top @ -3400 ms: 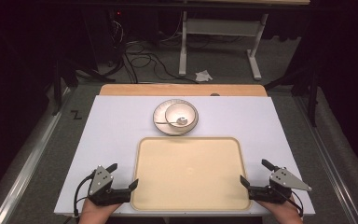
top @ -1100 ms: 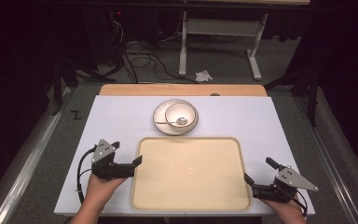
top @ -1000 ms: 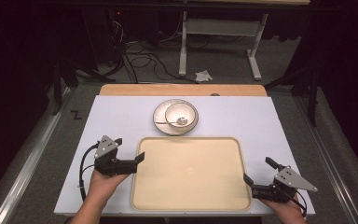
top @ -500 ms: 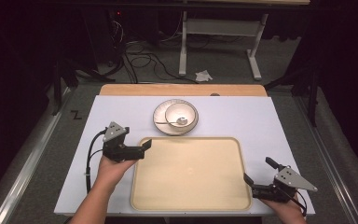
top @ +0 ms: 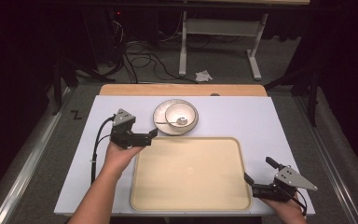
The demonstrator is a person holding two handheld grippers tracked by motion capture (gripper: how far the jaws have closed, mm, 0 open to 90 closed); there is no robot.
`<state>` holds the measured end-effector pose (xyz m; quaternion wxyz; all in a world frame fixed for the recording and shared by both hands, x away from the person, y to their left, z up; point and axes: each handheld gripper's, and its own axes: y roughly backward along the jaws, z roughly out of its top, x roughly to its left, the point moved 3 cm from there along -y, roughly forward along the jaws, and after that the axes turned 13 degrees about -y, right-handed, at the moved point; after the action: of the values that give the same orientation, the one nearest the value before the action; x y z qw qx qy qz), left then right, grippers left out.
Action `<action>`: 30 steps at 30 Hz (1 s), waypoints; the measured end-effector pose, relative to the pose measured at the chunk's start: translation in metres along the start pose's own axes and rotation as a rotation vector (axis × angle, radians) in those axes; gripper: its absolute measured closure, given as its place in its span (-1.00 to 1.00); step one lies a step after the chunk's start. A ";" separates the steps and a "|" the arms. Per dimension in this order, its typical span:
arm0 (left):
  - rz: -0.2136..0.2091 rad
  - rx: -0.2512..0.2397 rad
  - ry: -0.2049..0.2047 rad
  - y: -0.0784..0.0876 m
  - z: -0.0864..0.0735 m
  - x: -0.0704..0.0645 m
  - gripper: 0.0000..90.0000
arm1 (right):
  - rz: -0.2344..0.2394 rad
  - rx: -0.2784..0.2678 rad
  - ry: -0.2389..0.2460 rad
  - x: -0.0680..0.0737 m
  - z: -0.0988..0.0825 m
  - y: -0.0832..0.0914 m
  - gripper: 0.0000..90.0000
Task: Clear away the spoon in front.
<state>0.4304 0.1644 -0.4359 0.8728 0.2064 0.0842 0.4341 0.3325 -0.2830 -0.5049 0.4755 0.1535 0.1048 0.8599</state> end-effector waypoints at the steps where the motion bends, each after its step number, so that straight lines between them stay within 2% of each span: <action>1: -0.002 0.000 0.003 -0.002 0.002 0.000 -0.99 | -0.001 0.000 -0.001 0.000 0.000 0.000 -0.99; 5: -0.003 -0.008 0.014 -0.006 0.009 0.000 -0.99 | 0.001 -0.001 -0.002 0.000 0.000 0.000 -0.99; 10: -0.006 0.018 0.008 -0.013 0.014 0.001 -0.98 | 0.002 -0.005 0.001 0.000 0.001 0.000 -0.99; 11: -0.001 0.021 0.012 -0.016 0.015 0.002 -0.91 | 0.002 -0.003 0.002 0.000 0.000 0.000 -0.99; 12: -0.009 0.021 0.032 -0.017 0.015 0.003 -0.87 | 0.002 -0.002 0.001 0.000 0.000 0.000 -0.99; 13: -0.009 0.021 0.032 -0.017 0.015 0.003 -0.78 | 0.002 -0.002 0.001 0.000 0.000 0.000 -0.99; 15: -0.018 0.029 0.077 -0.021 0.014 0.006 -0.63 | 0.005 -0.004 0.004 0.000 0.001 0.000 -0.99; 17: -0.036 0.034 0.108 -0.024 0.013 0.007 -0.62 | 0.006 -0.003 0.006 0.000 0.000 0.000 -0.99; 20: -0.044 0.066 0.146 -0.031 0.011 0.006 -0.45 | 0.006 -0.002 0.004 0.000 0.000 -0.001 -0.99; 22: -0.049 0.067 0.153 -0.032 0.011 0.005 -0.44 | 0.007 -0.001 0.004 0.000 0.000 -0.001 -0.99; 25: -0.044 0.079 0.163 -0.035 0.010 0.004 -0.31 | 0.007 -0.002 0.004 0.000 0.000 -0.001 -0.99; 26: -0.046 0.089 0.181 -0.037 0.009 0.004 -0.15 | 0.010 -0.004 0.006 0.000 0.001 -0.001 -0.99; 27: -0.046 0.089 0.181 -0.037 0.009 0.004 -0.10 | 0.010 -0.004 0.006 0.000 0.001 -0.001 -0.99; 30: -0.070 0.094 0.214 -0.039 0.009 0.004 -0.01 | 0.009 -0.002 0.005 0.001 0.001 -0.001 -0.99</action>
<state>0.4642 0.1441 -0.4452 0.8629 0.1965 0.2043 0.4184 0.3328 -0.2821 -0.5044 0.4713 0.1515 0.1041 0.8626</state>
